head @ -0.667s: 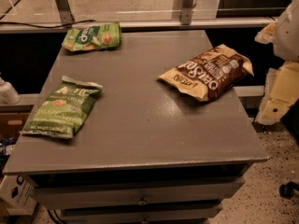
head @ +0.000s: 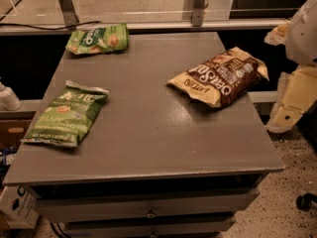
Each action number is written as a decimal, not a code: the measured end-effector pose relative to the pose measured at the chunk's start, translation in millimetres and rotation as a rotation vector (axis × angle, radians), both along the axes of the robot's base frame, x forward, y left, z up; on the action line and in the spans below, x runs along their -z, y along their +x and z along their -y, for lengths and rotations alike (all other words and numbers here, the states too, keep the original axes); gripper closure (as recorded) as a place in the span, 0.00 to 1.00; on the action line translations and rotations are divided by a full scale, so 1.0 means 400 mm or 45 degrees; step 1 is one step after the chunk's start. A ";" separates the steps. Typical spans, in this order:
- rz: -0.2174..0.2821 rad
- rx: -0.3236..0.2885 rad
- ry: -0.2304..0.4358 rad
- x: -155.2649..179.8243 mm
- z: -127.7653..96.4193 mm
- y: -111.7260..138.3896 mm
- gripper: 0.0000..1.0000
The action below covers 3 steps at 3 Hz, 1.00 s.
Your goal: Pick green jalapeno chip bag
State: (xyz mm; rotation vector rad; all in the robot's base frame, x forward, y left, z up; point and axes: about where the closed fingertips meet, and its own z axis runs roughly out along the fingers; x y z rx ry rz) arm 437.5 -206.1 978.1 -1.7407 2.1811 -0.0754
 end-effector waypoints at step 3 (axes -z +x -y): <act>0.148 -0.308 0.296 -0.009 -0.398 -0.001 0.00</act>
Offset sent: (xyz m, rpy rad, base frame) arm 0.0048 0.1513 -0.0030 0.2464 -0.1264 0.2711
